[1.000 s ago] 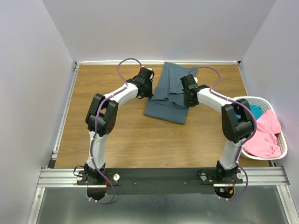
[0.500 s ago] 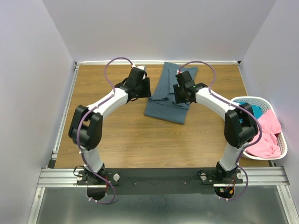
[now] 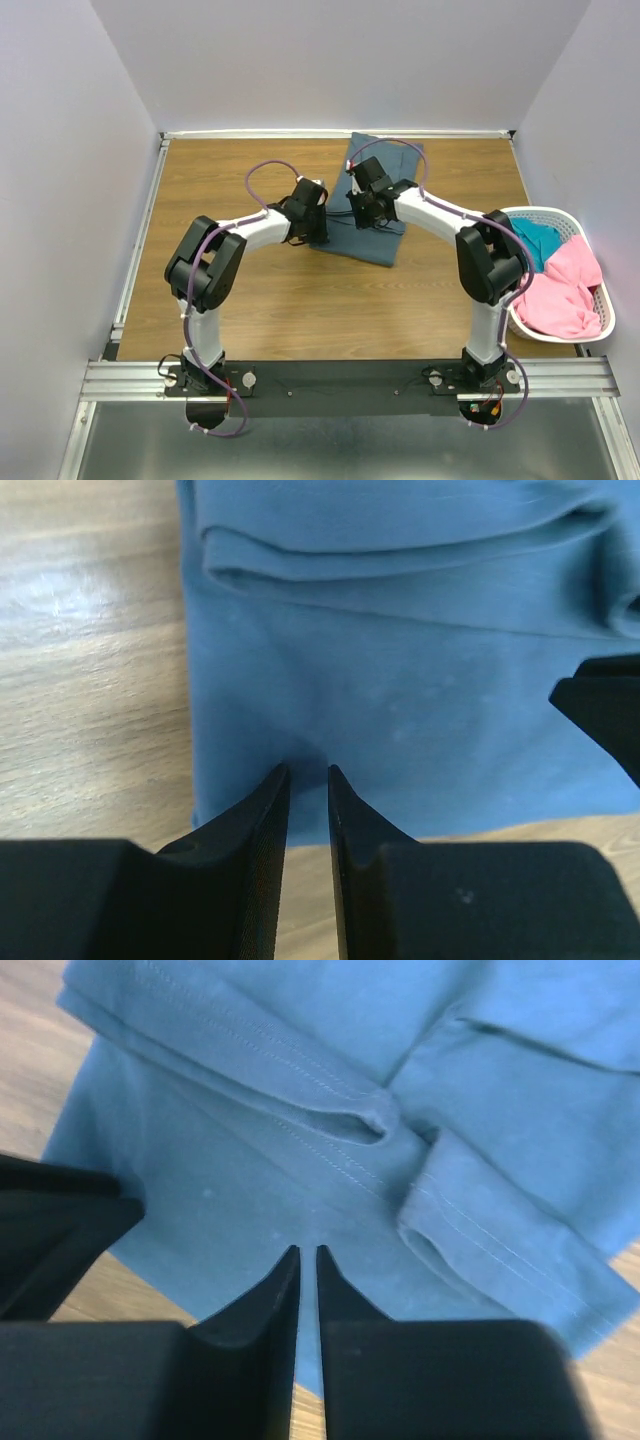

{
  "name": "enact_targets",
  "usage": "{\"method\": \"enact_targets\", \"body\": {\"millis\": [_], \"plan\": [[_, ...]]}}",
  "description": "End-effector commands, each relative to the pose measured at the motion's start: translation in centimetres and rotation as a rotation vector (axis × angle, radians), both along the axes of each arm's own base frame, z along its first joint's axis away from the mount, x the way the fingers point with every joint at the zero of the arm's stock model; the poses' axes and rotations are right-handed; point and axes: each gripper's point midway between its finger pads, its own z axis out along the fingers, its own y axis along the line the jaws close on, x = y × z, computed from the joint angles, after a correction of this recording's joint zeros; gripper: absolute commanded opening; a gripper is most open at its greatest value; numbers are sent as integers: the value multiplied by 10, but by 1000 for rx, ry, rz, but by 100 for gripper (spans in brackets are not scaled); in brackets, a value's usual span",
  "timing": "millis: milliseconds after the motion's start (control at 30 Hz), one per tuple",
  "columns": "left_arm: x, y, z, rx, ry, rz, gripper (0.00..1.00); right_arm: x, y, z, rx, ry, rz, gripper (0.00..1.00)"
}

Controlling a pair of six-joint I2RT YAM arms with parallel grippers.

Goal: Fold and stack the t-shirts
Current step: Fold the tshirt

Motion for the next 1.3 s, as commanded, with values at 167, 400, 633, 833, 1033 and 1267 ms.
{"method": "enact_targets", "body": {"millis": [167,400,633,833,1033,1267], "plan": [[-13,3,-21,-6,57,-9,29,2,9,-32,23,51,-12,6],[-30,12,-32,17,98,-17,29,30,-14,-49,-71,4,-95,6],[-36,15,-33,36,109,-41,30,87,-62,-28,-191,-137,-248,6],[-48,19,-29,33,133,-57,29,123,-81,1,-217,-235,-326,9],[-80,17,-16,-38,186,-90,30,111,-68,42,-89,-256,-303,12],[-119,-4,30,-182,152,-119,37,31,-36,48,193,-85,-158,12]]}}
